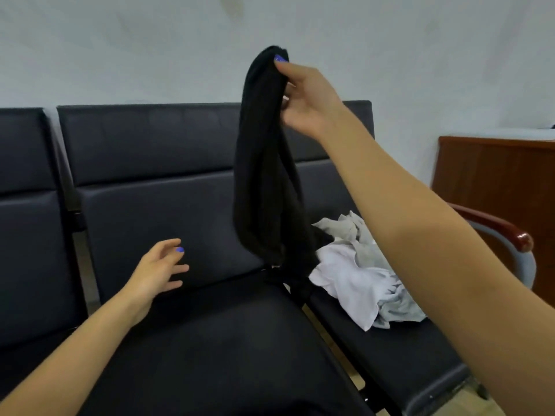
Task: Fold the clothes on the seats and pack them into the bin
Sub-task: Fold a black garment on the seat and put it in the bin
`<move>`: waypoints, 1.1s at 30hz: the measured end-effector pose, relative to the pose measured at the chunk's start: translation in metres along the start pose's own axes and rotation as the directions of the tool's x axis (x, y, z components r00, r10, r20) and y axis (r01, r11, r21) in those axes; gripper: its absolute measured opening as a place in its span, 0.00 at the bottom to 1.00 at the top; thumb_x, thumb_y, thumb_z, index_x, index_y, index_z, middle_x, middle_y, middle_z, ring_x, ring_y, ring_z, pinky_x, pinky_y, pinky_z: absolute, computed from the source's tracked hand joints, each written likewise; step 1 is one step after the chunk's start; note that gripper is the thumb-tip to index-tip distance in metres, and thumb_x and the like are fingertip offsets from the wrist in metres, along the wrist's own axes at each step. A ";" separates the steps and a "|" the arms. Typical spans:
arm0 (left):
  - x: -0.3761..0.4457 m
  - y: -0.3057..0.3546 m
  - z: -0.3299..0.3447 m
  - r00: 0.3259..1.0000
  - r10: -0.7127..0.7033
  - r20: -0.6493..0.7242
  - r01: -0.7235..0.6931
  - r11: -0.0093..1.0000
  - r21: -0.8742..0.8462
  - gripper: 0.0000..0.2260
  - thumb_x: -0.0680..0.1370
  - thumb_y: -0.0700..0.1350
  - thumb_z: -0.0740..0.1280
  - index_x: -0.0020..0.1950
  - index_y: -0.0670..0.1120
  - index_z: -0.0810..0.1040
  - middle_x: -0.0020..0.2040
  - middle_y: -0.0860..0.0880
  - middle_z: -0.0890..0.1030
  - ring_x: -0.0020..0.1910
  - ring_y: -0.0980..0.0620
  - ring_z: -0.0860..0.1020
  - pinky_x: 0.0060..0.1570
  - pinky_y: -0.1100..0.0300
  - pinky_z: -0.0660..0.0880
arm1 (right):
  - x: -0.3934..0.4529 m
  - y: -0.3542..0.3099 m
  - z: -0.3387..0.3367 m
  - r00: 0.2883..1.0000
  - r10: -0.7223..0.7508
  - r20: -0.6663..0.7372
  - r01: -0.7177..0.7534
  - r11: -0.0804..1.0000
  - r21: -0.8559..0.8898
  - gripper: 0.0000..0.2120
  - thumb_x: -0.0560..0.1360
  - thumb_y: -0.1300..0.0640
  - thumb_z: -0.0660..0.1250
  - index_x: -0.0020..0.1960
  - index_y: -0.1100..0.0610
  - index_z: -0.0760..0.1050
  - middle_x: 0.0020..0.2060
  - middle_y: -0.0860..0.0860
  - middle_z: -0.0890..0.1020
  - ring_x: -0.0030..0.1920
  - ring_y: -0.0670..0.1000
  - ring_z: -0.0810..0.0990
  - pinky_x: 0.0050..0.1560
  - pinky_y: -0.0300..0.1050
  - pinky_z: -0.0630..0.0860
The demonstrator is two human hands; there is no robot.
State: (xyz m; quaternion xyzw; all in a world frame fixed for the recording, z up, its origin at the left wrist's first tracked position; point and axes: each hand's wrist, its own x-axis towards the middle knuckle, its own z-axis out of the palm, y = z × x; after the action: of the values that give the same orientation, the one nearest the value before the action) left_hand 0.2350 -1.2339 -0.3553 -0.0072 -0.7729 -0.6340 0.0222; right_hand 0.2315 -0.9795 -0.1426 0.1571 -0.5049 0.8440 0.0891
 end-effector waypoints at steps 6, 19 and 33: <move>-0.038 -0.052 -0.038 0.960 -0.168 -0.225 0.127 0.974 -0.187 0.10 0.82 0.42 0.59 0.63 0.46 0.72 0.62 0.45 0.75 0.56 0.44 0.77 0.55 0.47 0.74 | -0.030 0.130 -0.011 0.940 0.325 -0.105 -0.339 0.923 -0.179 0.03 0.77 0.64 0.64 0.45 0.59 0.74 0.39 0.54 0.78 0.40 0.51 0.78 0.38 0.47 0.79; -0.132 -0.226 -0.016 0.944 -0.262 0.200 -0.051 0.482 0.875 0.38 0.71 0.73 0.53 0.75 0.53 0.60 0.72 0.57 0.61 0.72 0.53 0.60 0.69 0.59 0.58 | -0.196 0.380 -0.048 0.825 0.564 -0.036 -0.233 0.281 -0.931 0.21 0.78 0.45 0.61 0.65 0.57 0.65 0.53 0.53 0.78 0.52 0.54 0.78 0.49 0.48 0.73; -0.137 -0.187 -0.027 0.965 -0.257 -0.062 0.233 0.939 -0.254 0.17 0.83 0.49 0.55 0.49 0.41 0.80 0.44 0.41 0.84 0.44 0.47 0.83 0.44 0.65 0.79 | -0.184 0.309 -0.088 0.772 0.620 -0.141 -0.591 0.782 0.198 0.07 0.74 0.68 0.59 0.38 0.61 0.71 0.31 0.56 0.77 0.30 0.51 0.80 0.30 0.46 0.79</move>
State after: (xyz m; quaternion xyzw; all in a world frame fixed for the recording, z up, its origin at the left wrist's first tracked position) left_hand 0.3651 -1.2950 -0.5388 0.1164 -0.6820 -0.7217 -0.0216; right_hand 0.2921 -1.0468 -0.5019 -0.0932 -0.4554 0.8727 -0.1494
